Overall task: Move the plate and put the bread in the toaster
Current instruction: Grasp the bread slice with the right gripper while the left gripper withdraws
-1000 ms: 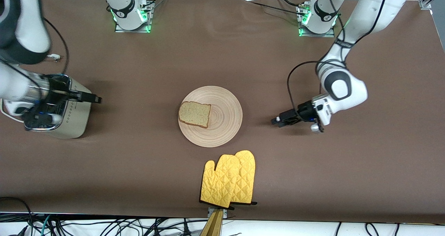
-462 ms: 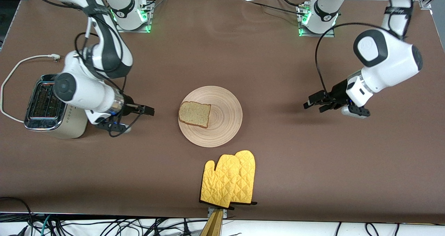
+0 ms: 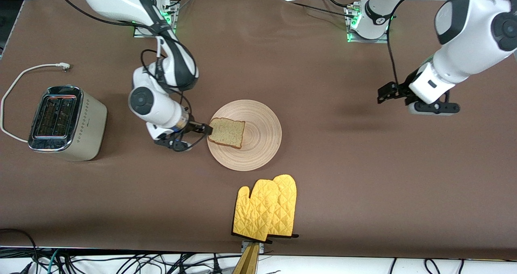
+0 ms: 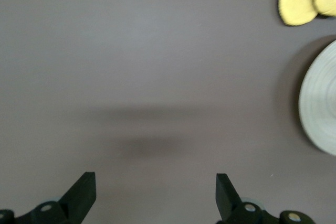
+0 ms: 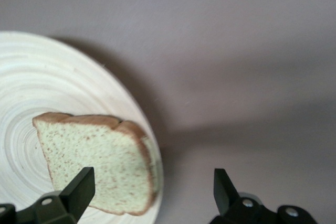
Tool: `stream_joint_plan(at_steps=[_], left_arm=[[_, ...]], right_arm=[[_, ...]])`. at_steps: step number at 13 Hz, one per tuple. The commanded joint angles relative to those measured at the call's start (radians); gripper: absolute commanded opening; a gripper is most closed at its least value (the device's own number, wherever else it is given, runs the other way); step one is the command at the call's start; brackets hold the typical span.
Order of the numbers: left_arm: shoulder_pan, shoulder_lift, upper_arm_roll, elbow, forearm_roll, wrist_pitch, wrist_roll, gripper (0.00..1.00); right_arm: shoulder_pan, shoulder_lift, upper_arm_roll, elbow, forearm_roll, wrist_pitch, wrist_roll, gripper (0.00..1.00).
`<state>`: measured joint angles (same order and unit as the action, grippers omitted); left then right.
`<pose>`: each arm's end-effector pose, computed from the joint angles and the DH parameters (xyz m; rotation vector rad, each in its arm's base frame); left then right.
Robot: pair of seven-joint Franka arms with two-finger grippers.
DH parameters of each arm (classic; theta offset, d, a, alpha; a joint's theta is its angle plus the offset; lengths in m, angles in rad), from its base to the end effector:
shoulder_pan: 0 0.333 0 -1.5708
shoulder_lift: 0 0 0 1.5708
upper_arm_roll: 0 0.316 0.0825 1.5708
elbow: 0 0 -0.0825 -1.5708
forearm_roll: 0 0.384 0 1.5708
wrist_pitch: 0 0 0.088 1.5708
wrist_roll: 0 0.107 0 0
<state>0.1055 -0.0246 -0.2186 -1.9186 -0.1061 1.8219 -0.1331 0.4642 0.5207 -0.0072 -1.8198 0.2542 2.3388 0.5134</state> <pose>0.5408 -0.0710 0.4942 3.0512 0.0769 -0.1281 0.5815 0.2907 0.2513 -2.9612 0.3460 0.1266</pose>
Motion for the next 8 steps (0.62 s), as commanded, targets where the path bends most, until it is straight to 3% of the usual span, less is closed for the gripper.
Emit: stream_joint_plan(at_steps=[1,3,8], left_arm=[[-0.027,0.015,0.077,0.157,0.074,-0.192,-0.025,1.00],[-0.087,0.022,0.149,0.223,0.111,-0.268,-0.028,1.00],[-0.122,0.035,0.177,0.317,0.141,-0.355,-0.099,1.00]], right_arm=[[0.028,0.018,-0.014,-0.009,-0.009,0.042,0.028,1.00],[0.028,0.021,-0.014,-0.009,-0.019,0.040,0.028,1.00],[0.042,0.025,-0.014,-0.024,-0.024,0.034,0.028,1.00]])
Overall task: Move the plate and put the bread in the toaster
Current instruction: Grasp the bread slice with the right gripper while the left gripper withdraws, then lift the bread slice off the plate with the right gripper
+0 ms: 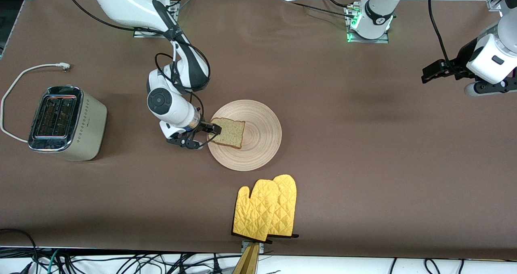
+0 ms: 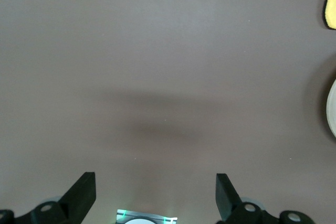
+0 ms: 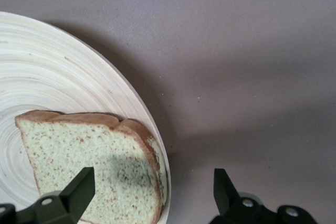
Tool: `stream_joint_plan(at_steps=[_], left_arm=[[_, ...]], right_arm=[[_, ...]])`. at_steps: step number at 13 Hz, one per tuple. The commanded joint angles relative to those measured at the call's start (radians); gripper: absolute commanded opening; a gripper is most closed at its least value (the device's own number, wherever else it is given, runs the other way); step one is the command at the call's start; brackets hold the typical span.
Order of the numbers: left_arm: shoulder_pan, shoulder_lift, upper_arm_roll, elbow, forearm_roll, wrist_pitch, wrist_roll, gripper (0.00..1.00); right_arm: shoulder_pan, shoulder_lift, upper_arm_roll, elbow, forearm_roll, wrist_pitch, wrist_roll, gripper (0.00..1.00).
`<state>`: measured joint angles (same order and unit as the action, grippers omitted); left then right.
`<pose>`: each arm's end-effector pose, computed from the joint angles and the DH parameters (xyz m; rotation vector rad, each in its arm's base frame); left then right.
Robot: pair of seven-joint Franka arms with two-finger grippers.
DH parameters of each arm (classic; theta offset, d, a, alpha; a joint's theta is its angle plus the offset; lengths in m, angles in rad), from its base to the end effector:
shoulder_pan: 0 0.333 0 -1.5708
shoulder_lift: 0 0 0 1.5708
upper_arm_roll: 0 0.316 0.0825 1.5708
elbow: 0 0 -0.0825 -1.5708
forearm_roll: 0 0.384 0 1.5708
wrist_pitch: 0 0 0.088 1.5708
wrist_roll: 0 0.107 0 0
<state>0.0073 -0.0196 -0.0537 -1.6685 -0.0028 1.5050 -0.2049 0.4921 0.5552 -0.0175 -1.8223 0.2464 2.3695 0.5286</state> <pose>0.5367 -0.0255 0.5843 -3.1075 -0.2469 0.2233 0.5759 0.2999 0.2304 -2.9810 0.3428 0.1266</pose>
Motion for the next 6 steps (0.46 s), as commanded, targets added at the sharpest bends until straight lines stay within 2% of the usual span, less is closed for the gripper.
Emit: stream_joint_plan(at_steps=[1,6], left_arm=[[-0.024,0.030,0.015,0.081,0.038,-0.039,-0.027,1.00],[-0.079,0.035,0.118,0.115,0.027,-0.043,-0.016,1.00]], right_arm=[[0.014,-0.011,-0.004,-0.026,-0.016,0.002,0.013,1.00],[0.023,-0.015,-0.004,-0.041,-0.021,0.000,0.011,1.00]])
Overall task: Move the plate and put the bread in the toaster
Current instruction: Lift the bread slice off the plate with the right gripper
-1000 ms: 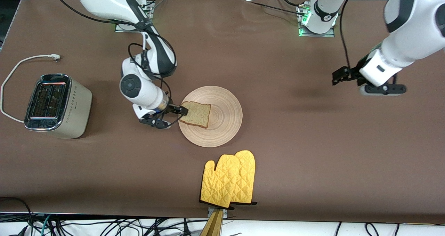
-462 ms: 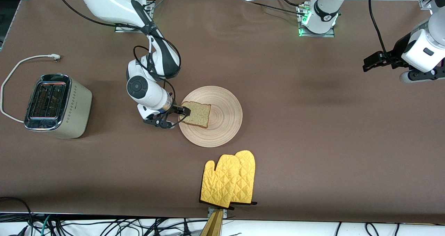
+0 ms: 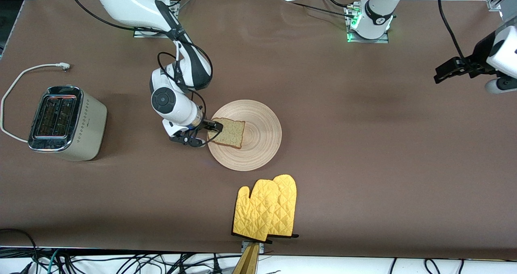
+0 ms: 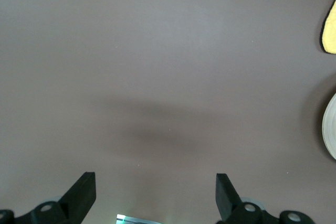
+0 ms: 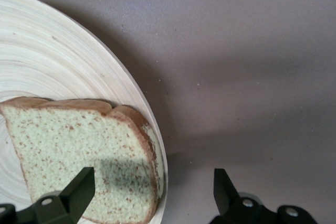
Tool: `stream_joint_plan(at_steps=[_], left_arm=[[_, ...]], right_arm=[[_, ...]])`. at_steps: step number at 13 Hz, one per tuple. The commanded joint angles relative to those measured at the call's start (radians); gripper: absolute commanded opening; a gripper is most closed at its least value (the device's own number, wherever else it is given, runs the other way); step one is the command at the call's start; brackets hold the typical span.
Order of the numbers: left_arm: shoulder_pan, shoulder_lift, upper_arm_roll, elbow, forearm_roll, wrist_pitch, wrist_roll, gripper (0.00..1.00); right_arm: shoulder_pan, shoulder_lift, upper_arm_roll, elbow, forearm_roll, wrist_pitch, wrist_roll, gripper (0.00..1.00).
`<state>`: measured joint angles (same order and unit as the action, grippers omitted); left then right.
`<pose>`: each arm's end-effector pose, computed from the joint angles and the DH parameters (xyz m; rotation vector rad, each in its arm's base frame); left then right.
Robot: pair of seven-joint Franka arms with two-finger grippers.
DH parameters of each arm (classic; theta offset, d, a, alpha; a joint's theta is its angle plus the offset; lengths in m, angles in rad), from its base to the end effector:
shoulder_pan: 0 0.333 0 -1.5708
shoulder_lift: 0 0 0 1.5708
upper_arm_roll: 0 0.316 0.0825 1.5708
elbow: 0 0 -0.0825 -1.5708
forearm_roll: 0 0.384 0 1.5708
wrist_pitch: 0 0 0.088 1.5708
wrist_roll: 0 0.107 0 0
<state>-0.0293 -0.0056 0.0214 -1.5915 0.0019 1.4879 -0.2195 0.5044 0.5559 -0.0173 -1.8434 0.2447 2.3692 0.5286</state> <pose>0.5430 -0.0040 0.6111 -3.1075 -0.3301 0.1519 0.5659 0.3037 0.2213 -2.9954 0.3266 0.1551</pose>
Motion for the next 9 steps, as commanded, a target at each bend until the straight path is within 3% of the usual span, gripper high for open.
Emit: stream_joint_plan(at_steps=[1,3,5,6,9], left_arm=[[-0.043,0.019,0.045,0.038,0.018,-0.026,0.000,1.00],[-0.047,0.021,0.028,0.041,0.000,-0.026,-0.006,1.00],[-0.046,0.022,-0.001,0.039,0.001,-0.021,-0.009,1.00],[-0.046,0.021,-0.001,0.039,0.000,-0.023,-0.009,1.00],[-0.032,0.022,0.002,0.041,0.004,-0.018,0.002,1.00]], right_arm=[[0.011,-0.021,-0.004,-0.020,-0.019,-0.004,0.011,1.00],[0.011,-0.021,-0.004,-0.020,-0.019,-0.019,0.011,0.93],[0.011,-0.021,-0.004,-0.020,-0.021,-0.021,0.010,0.51],[0.011,-0.021,-0.004,-0.020,-0.021,-0.021,0.008,0.42],[0.009,-0.021,-0.004,-0.017,-0.044,-0.038,0.008,0.38]])
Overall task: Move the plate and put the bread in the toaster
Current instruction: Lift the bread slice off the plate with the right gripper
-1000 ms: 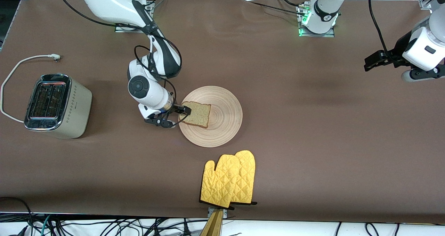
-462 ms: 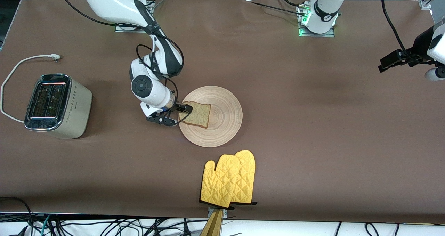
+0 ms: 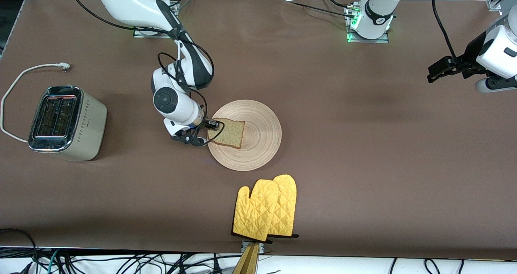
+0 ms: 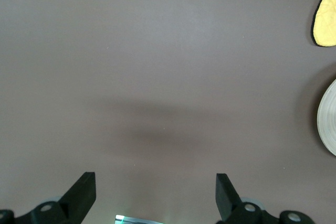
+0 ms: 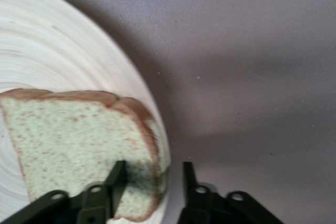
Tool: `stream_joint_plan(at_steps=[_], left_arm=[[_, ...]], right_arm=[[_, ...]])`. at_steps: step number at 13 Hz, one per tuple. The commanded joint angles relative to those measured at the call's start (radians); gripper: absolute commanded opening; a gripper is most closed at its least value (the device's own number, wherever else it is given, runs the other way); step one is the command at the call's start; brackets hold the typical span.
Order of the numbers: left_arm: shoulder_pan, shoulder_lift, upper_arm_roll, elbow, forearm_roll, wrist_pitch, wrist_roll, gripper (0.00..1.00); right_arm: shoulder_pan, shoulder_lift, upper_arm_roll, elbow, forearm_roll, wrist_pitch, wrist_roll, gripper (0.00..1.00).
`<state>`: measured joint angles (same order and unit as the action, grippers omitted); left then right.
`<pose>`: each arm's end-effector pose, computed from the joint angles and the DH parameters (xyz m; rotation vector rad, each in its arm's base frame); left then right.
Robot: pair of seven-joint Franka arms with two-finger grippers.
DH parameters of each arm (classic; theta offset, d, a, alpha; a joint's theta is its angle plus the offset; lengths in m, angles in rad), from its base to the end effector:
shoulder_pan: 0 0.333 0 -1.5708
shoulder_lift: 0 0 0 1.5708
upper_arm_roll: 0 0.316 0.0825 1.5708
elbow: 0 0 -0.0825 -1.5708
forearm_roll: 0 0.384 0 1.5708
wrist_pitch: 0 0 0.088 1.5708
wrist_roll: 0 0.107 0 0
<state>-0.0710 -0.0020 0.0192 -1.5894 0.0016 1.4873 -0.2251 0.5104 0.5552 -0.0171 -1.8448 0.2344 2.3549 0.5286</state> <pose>0.5433 -0.0280 0.6100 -3.1107 -0.2703 0.1546 0.5621 0.3065 0.2200 -3.0095 0.3058 0.1718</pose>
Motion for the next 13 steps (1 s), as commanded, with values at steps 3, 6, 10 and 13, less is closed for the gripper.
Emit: stream_joint_plan(at_steps=[3,6,10,13], left_arm=[[0.016,0.019,0.005,0.038,0.003,-0.015,0.009,1.00],[0.014,0.028,0.007,0.063,0.012,-0.018,0.042,1.00],[0.022,0.030,0.011,0.068,0.001,-0.016,0.059,1.00],[0.022,0.054,0.011,0.072,0.001,-0.016,0.056,1.00]], right_arm=[[0.003,-0.020,-0.004,-0.016,-0.035,-0.025,0.008,0.31],[0.003,-0.020,-0.004,-0.016,-0.035,-0.025,0.008,0.22],[0.005,-0.020,-0.003,-0.013,-0.076,-0.026,0.007,0.00],[0.016,-0.021,-0.003,0.004,-0.084,-0.049,0.005,0.00]])
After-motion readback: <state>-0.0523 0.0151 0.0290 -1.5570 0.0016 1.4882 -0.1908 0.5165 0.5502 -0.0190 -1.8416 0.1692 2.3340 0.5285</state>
